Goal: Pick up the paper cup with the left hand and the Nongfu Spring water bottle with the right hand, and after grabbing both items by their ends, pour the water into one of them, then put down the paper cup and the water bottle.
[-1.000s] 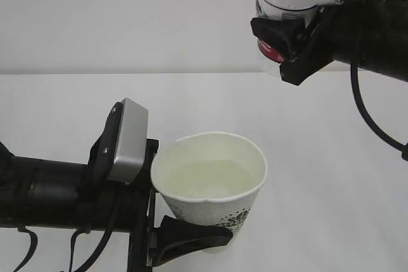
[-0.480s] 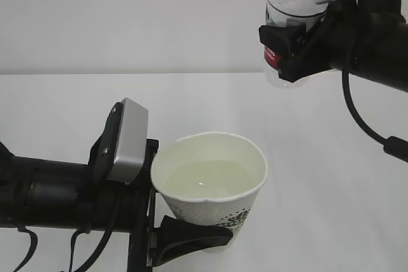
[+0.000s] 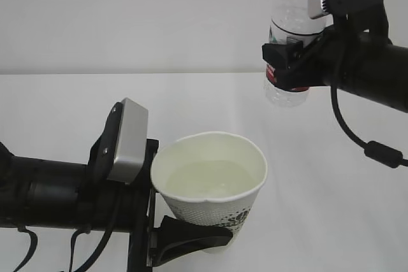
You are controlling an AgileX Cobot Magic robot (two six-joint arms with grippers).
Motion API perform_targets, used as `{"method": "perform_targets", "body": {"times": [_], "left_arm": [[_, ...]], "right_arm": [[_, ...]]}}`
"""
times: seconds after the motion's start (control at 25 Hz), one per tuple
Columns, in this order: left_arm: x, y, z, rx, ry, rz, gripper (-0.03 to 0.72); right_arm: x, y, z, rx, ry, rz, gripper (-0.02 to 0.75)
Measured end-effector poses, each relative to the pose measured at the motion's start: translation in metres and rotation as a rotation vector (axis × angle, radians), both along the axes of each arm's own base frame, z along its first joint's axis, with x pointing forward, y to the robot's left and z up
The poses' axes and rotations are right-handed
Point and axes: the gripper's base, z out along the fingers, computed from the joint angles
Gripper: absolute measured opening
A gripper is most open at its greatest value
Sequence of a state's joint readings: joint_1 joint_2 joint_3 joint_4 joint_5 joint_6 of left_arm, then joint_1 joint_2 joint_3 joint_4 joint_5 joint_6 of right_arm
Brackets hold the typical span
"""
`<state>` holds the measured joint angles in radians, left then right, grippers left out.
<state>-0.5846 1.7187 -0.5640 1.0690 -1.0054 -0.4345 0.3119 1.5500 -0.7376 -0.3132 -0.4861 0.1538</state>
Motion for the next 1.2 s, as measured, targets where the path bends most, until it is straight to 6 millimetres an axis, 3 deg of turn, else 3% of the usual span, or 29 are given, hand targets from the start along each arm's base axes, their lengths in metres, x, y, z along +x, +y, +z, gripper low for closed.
{"method": "perform_targets", "body": {"times": [0.76, 1.2], "left_arm": [[0.000, 0.000, 0.000, 0.005, 0.000, 0.002, 0.492], [0.000, 0.000, 0.000, 0.005, 0.000, 0.002, 0.492]], "right_arm": [[-0.022, -0.026, -0.041, 0.009, -0.022, -0.182, 0.430], [-0.018, -0.054, -0.042, 0.014, -0.029, -0.285, 0.430]]}}
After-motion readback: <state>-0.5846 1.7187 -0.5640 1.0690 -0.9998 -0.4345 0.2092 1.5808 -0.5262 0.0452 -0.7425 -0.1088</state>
